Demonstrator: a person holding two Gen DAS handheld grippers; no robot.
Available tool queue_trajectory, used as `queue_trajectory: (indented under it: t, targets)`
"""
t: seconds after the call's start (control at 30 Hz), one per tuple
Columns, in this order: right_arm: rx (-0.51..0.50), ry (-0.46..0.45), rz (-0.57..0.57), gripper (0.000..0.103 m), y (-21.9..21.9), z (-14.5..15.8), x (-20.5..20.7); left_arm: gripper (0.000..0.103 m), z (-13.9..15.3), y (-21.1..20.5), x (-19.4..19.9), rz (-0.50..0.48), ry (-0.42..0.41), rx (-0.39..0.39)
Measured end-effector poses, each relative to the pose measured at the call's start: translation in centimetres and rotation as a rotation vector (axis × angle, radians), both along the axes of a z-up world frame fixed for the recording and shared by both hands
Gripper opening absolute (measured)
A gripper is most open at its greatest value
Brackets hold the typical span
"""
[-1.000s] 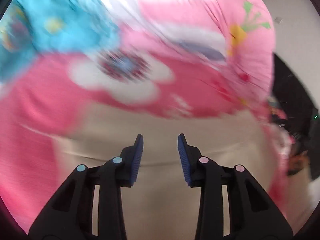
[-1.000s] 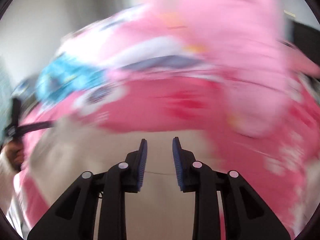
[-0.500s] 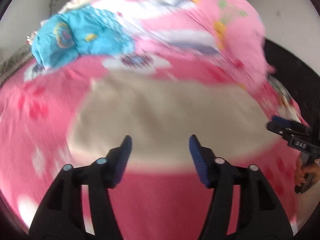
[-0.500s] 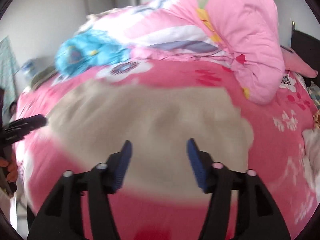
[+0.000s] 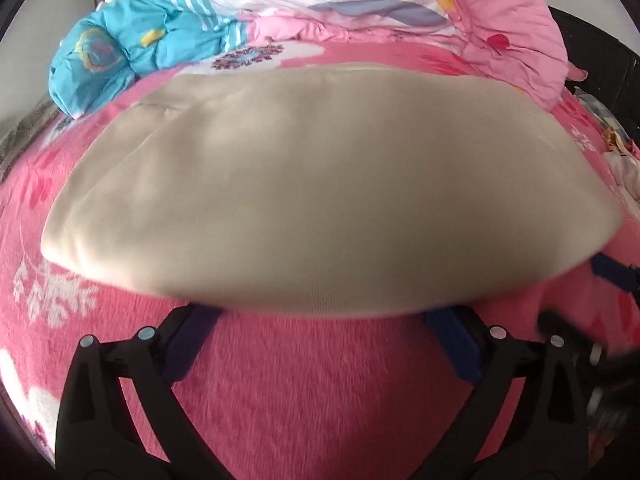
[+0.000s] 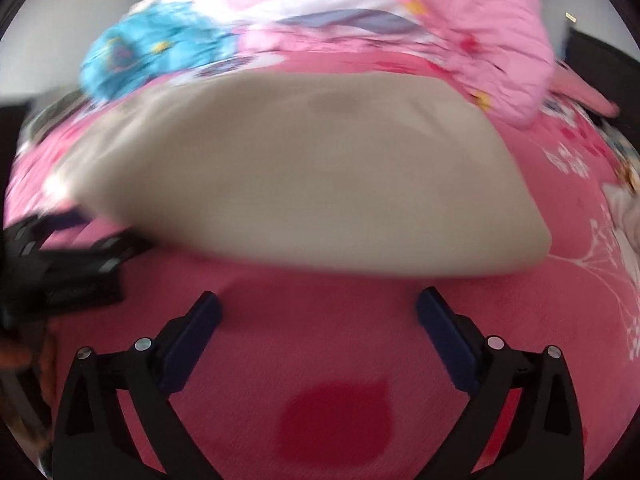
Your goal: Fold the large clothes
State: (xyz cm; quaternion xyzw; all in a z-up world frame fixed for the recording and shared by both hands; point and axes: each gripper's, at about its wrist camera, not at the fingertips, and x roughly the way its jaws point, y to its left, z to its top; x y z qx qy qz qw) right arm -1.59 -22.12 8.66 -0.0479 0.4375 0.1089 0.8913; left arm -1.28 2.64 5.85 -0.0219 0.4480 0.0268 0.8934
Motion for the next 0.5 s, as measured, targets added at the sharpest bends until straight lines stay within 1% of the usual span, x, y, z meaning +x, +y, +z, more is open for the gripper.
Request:
queue_trajectory:
  t: [0.07, 0.1, 0.2, 0.3, 0.5]
  targets:
    - [0.043, 0.022, -0.036, 0.097, -0.6, -0.6, 1.4, 0.097, -0.1, -0.4, -0.1, 0.000, -0.010, 0.006]
    - [0.039, 0.016, -0.037, 0.097, -0.5, -0.6, 1.8, 0.097, 0.1, -0.9, -0.8, -0.001, -0.011, 0.005]
    - [-0.019, -0.003, -0.037, 0.097, 0.3, -0.8, 1.7, 0.097, 0.0, -1.1, -0.4, -0.002, -0.007, -0.008]
    - [-0.013, -0.008, -0.036, 0.097, 0.3, -0.7, 1.5, 0.097, -0.2, -1.3, 0.0, -0.001, -0.003, 0.005]
    - [-0.008, -0.003, -0.035, 0.097, 0.1, -0.6, 1.4, 0.097, -0.2, -1.2, 0.0, -0.002, -0.002, 0.000]
